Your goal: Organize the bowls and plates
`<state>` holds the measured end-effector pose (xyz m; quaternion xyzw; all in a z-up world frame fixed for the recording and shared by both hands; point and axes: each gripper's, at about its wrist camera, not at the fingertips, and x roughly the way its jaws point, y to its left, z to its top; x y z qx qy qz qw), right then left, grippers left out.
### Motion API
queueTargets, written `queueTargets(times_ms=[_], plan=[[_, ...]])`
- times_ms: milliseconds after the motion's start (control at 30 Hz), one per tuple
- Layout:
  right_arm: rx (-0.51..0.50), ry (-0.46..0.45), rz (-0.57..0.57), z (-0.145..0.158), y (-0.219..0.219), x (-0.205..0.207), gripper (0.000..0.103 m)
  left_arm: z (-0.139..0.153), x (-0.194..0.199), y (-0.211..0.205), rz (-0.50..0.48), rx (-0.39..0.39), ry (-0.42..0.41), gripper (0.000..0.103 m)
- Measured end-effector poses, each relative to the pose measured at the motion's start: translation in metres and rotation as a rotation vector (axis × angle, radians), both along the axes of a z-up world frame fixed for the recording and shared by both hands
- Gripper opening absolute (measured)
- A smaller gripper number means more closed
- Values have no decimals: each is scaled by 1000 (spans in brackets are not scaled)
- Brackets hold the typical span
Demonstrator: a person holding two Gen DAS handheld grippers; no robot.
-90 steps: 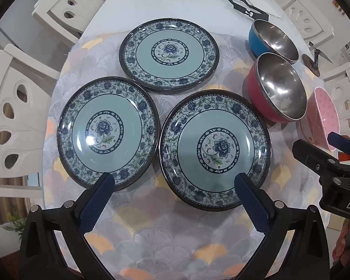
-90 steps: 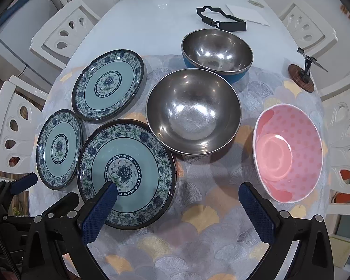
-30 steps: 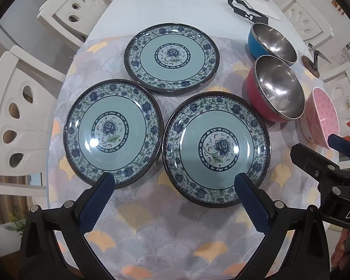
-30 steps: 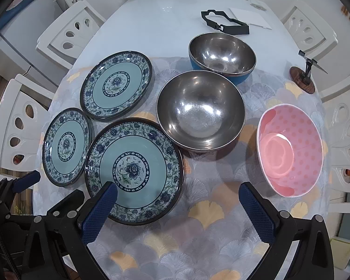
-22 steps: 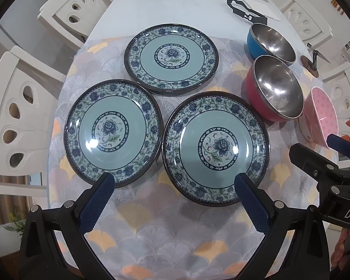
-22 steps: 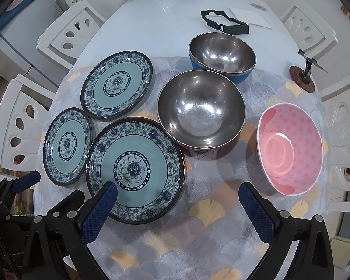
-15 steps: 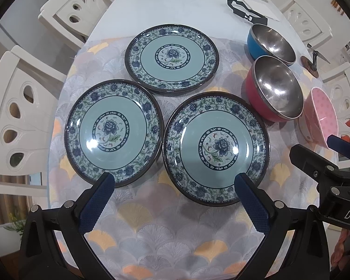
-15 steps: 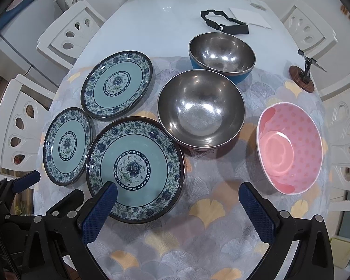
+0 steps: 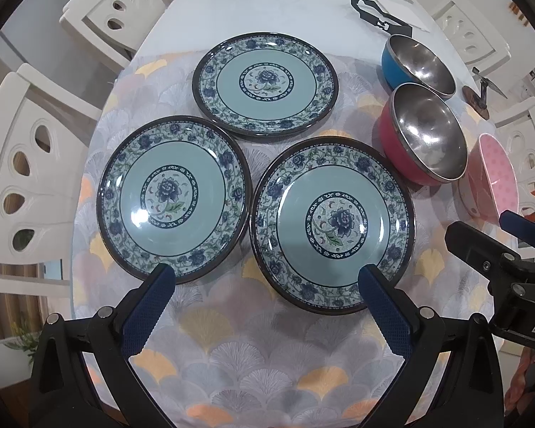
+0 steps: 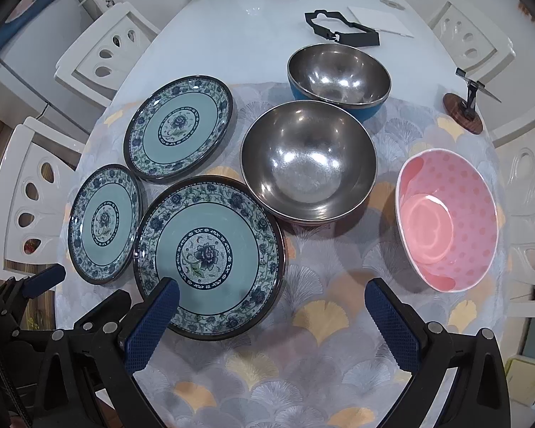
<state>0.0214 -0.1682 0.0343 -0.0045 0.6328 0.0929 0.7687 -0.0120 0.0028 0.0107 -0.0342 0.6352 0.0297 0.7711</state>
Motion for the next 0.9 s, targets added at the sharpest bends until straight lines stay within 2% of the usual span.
queueTargets(times_ms=[433,533,900], plan=[[30,62,24,-25,11,2,103,-23,-6,2,32,-5,39,102],[31,75,23,-32,10,4,103,-27,-10,3,57,-25,32,102],[25,118,0,-82,3,10,103,-63,-30,-10,121,-18,49,102]])
